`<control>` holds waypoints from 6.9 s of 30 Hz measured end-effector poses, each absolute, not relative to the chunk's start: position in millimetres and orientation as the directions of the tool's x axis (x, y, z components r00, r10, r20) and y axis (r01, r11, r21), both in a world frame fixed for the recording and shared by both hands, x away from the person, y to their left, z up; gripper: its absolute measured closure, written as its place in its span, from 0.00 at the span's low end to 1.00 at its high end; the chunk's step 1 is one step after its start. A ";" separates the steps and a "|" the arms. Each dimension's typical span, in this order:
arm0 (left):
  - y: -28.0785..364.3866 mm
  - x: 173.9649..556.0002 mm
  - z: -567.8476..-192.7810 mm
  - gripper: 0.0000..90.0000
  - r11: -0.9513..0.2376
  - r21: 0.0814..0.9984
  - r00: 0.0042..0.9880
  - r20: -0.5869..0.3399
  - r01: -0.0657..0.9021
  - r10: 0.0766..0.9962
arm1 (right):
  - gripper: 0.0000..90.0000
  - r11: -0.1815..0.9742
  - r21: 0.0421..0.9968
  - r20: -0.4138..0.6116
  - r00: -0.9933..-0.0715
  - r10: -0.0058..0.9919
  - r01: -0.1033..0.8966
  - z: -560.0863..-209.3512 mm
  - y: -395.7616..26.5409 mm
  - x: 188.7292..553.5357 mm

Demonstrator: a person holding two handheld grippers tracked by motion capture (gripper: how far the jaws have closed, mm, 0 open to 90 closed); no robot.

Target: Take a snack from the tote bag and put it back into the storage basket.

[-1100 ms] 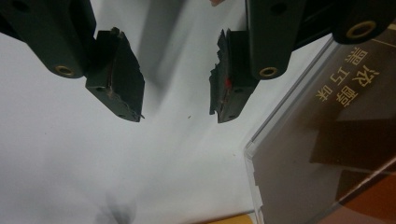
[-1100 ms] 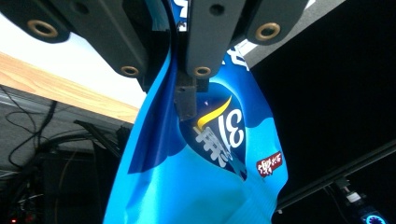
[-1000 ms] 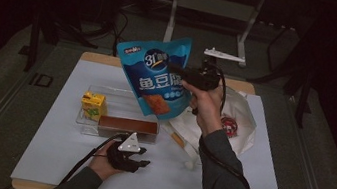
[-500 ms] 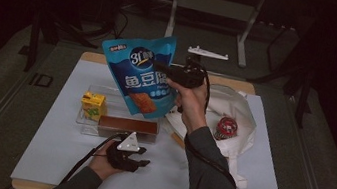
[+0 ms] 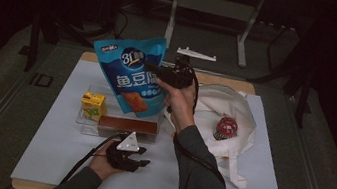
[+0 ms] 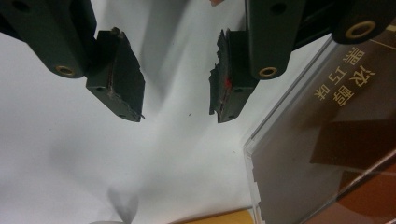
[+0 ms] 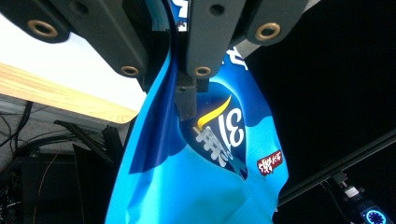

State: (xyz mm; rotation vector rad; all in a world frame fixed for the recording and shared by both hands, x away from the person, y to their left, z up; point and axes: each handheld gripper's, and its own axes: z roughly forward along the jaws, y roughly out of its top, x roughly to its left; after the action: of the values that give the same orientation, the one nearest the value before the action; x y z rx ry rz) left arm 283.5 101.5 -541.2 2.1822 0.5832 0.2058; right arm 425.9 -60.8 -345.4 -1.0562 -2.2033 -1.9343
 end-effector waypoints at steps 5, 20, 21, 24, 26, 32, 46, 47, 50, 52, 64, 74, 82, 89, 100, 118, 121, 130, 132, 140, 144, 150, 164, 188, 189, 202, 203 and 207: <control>101.5 283.4 -541.1 0.58 -0.533 0.777 0.878 -0.055 0.336 0.475 | 0.99 -0.004 0.865 0.443 -0.759 0.477 0.502 -351.9 -54.3 430.5; 102.3 282.8 -540.9 0.58 -0.526 0.782 0.877 -0.053 0.334 0.478 | 0.99 0.007 0.861 0.430 -0.736 0.522 0.508 -365.2 -36.5 441.8; 102.4 282.8 -540.9 0.58 -0.524 0.783 0.876 -0.054 0.334 0.479 | 0.99 0.002 0.860 0.434 -0.734 0.521 0.510 -365.1 -35.0 442.4; 102.6 282.7 -540.8 0.59 -0.524 0.784 0.877 -0.053 0.333 0.478 | 0.99 -0.006 0.865 0.431 -0.737 0.521 0.502 -363.3 -30.5 442.8; 102.6 282.6 -540.8 0.59 -0.523 0.785 0.877 -0.053 0.333 0.478 | 0.99 -0.012 0.865 0.433 -0.733 0.525 0.502 -362.9 -27.6 443.6; 103.0 282.3 -540.6 0.59 -0.522 0.787 0.877 -0.050 0.329 0.478 | 0.99 0.005 0.869 0.414 -0.731 0.542 0.495 -366.3 -18.1 446.0; 103.4 282.2 -540.6 0.59 -0.518 0.790 0.876 -0.050 0.329 0.480 | 0.98 0.030 0.853 0.401 -0.691 0.601 0.521 -383.3 -0.8 453.7; 103.5 282.2 -540.6 0.59 -0.516 0.790 0.876 -0.051 0.329 0.480 | 0.98 0.031 0.850 0.402 -0.686 0.606 0.526 -385.0 0.6 453.3; 103.6 281.6 -540.5 0.59 -0.512 0.794 0.874 -0.048 0.327 0.483 | 0.97 0.062 0.855 0.379 -0.701 0.604 0.515 -389.9 3.7 452.0; 103.8 281.9 -540.5 0.59 -0.515 0.793 0.875 -0.046 0.325 0.482 | 0.96 0.051 0.853 0.389 -0.698 0.601 0.519 -395.0 -0.5 451.5; 102.6 282.3 -540.7 0.59 -0.523 0.786 0.874 -0.045 0.330 0.483 | 0.88 0.161 0.845 0.314 -0.718 0.621 0.510 -405.3 -50.0 445.0; 102.2 282.3 -540.9 0.59 -0.525 0.785 0.874 -0.043 0.330 0.485 | 0.81 0.318 0.821 0.172 -0.737 0.653 0.474 -415.7 -69.0 431.6; 101.8 282.1 -540.9 0.59 -0.530 0.783 0.874 -0.037 0.327 0.484 | 0.82 0.363 0.807 0.132 -0.742 0.657 0.465 -428.6 -69.1 419.3; 101.7 282.2 -541.0 0.59 -0.530 0.782 0.875 -0.039 0.328 0.483 | 0.87 0.356 0.809 0.141 -0.742 0.655 0.468 -430.0 -55.4 420.2; 101.7 282.2 -541.0 0.58 -0.528 0.783 0.875 -0.042 0.328 0.482 | 0.87 0.381 0.818 0.131 -0.785 0.606 0.431 -427.2 -26.8 421.0; 101.8 282.6 -541.2 0.58 -0.525 0.784 0.875 -0.049 0.333 0.482 | 0.74 0.427 0.808 0.097 -0.807 0.582 0.405 -429.1 -23.3 423.8; 101.9 282.9 -541.2 0.58 -0.525 0.782 0.874 -0.050 0.335 0.483 | 0.72 0.443 0.800 0.094 -0.813 0.574 0.405 -431.1 -32.5 421.8; 101.7 283.3 -541.2 0.58 -0.530 0.779 0.875 -0.048 0.334 0.481 | 0.88 0.464 0.777 0.070 -0.790 0.609 0.426 -435.7 -38.2 424.4; 101.7 283.3 -541.2 0.58 -0.530 0.780 0.875 -0.048 0.334 0.481 | 0.88 0.466 0.775 0.068 -0.789 0.611 0.428 -435.3 -35.7 424.5; 101.4 283.1 -541.2 0.58 -0.530 0.779 0.876 -0.049 0.334 0.480 | 0.82 0.472 0.778 0.065 -0.799 0.597 0.415 -435.2 -27.0 419.4; 101.4 283.2 -541.3 0.58 -0.528 0.780 0.876 -0.051 0.335 0.480 | 0.77 0.450 0.788 0.078 -0.793 0.604 0.421 -432.2 -35.5 419.1; 101.6 283.4 -541.2 0.58 -0.531 0.778 0.876 -0.048 0.334 0.481 | 0.74 0.440 0.794 0.076 -0.788 0.611 0.418 -424.4 -50.8 416.1; 102.6 283.5 -541.0 0.58 -0.523 0.783 0.875 -0.054 0.336 0.481 | 0.68 0.483 0.777 0.017 -0.782 0.623 0.402 -408.5 -75.9 404.4; 102.8 283.7 -540.9 0.58 -0.521 0.783 0.875 -0.058 0.338 0.481 | 0.64 0.530 0.751 -0.066 -0.754 0.654 0.393 -401.7 -114.6 391.7; 102.8 283.8 -541.0 0.58 -0.521 0.784 0.875 -0.058 0.338 0.481 | 0.64 0.530 0.750 -0.065 -0.752 0.656 0.397 -401.3 -115.5 391.2; 102.6 283.6 -541.0 0.58 -0.522 0.784 0.876 -0.058 0.337 0.479 | 0.63 0.542 0.735 -0.072 -0.748 0.659 0.407 -406.3 -126.1 390.5; 102.6 283.6 -541.0 0.58 -0.522 0.784 0.876 -0.057 0.337 0.479 | 0.63 0.542 0.735 -0.073 -0.748 0.660 0.407 -406.8 -126.7 390.5; 102.5 283.6 -541.0 0.58 -0.525 0.783 0.876 -0.054 0.335 0.478 | 0.63 0.543 0.733 -0.072 -0.746 0.662 0.410 -408.0 -129.3 390.1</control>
State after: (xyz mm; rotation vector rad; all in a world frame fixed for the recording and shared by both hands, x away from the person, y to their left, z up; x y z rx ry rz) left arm 283.6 102.5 -541.0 2.1705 0.5843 0.2099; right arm 390.1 -129.3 -408.0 -1.1027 -3.0510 -1.2865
